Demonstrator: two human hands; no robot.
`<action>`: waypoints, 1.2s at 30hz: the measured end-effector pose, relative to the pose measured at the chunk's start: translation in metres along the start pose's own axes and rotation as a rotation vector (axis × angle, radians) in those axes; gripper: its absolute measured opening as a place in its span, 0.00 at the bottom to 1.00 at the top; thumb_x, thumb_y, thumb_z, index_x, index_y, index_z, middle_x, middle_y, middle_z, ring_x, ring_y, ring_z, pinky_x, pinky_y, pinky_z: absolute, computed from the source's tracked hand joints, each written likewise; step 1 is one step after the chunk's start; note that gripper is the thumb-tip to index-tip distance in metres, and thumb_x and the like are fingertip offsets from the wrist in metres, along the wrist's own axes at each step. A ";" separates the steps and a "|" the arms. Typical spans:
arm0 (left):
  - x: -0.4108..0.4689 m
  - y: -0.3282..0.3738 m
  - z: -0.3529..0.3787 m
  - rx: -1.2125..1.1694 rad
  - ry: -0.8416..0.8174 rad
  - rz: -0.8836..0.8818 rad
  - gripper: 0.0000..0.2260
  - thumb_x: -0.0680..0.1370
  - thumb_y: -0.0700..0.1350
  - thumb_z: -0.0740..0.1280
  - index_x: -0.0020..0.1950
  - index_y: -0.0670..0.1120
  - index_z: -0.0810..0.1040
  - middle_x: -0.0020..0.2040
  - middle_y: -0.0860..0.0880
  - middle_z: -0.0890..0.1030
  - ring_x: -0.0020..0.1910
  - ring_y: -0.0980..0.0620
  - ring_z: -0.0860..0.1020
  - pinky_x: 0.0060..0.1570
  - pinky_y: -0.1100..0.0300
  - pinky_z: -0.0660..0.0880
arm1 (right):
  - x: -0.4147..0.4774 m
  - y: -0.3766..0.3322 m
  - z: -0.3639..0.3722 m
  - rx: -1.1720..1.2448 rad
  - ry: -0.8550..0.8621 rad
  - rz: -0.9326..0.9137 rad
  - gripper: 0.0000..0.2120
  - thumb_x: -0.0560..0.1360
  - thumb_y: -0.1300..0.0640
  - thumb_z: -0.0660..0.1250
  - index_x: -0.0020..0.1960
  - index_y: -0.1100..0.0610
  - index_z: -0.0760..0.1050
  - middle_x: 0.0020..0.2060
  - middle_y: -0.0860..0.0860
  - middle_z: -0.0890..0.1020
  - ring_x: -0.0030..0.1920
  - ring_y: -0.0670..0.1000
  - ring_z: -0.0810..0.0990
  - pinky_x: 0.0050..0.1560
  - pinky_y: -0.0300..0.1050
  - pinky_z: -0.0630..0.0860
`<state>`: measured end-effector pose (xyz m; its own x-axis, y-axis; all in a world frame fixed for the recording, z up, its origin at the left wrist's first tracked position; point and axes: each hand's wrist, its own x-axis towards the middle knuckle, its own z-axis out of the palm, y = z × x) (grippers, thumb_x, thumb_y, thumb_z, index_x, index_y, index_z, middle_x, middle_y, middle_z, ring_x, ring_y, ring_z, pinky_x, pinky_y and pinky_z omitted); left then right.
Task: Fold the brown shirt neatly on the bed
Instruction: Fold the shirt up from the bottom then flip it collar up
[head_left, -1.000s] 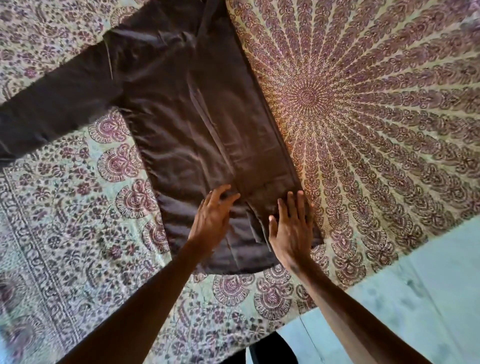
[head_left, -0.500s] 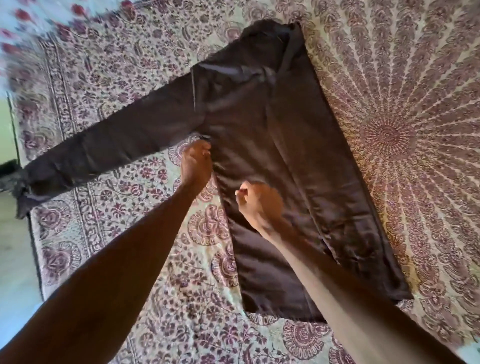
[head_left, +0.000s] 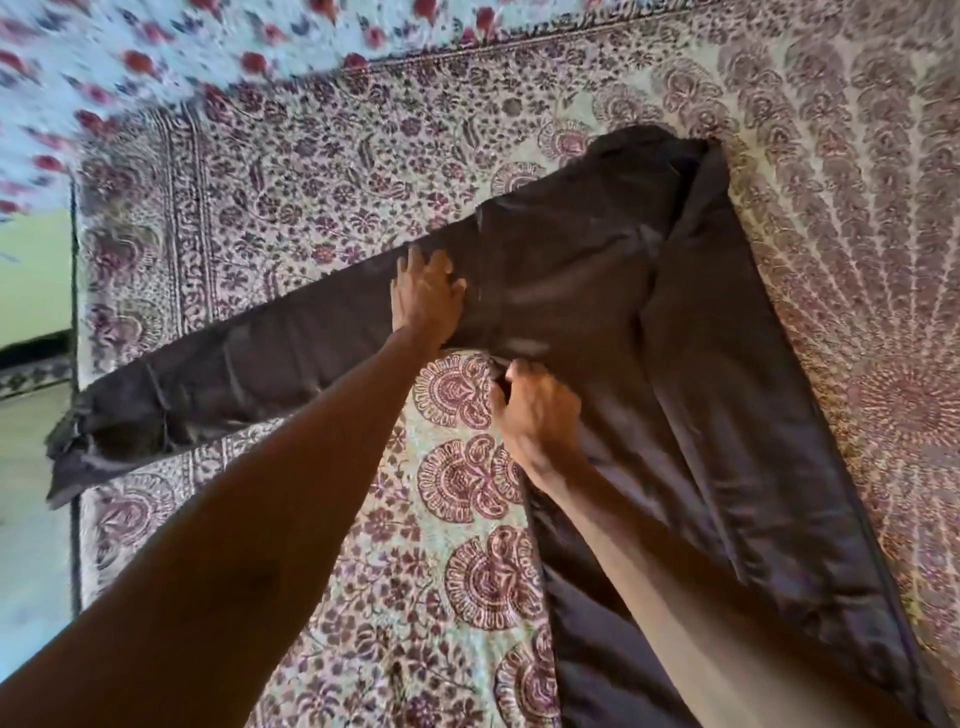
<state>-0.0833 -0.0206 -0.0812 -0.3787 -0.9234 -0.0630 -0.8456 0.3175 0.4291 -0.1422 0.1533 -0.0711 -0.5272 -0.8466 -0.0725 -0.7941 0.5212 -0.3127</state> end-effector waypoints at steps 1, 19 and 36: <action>0.010 -0.001 0.000 0.020 -0.023 -0.011 0.18 0.76 0.50 0.66 0.64 0.46 0.73 0.67 0.42 0.69 0.66 0.40 0.67 0.63 0.43 0.68 | 0.002 0.000 0.002 -0.029 0.003 -0.016 0.10 0.73 0.48 0.69 0.47 0.54 0.78 0.40 0.52 0.82 0.40 0.55 0.84 0.34 0.46 0.78; 0.107 0.142 -0.008 -0.623 -0.180 -0.334 0.08 0.78 0.48 0.66 0.48 0.45 0.81 0.45 0.44 0.79 0.42 0.49 0.78 0.34 0.68 0.74 | 0.011 0.094 -0.065 0.532 0.192 0.294 0.04 0.79 0.59 0.63 0.51 0.58 0.76 0.39 0.58 0.85 0.40 0.61 0.84 0.35 0.51 0.75; 0.099 0.252 0.079 -0.541 -0.201 -0.316 0.12 0.79 0.50 0.65 0.56 0.44 0.80 0.52 0.42 0.80 0.52 0.45 0.78 0.51 0.59 0.75 | 0.030 0.203 -0.075 0.351 0.061 0.547 0.09 0.82 0.54 0.58 0.58 0.55 0.73 0.47 0.57 0.83 0.49 0.62 0.82 0.39 0.48 0.68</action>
<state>-0.3633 -0.0145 -0.0508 -0.2506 -0.8797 -0.4042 -0.6387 -0.1636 0.7518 -0.3422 0.2415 -0.0657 -0.8517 -0.4561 -0.2581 -0.2659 0.8005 -0.5372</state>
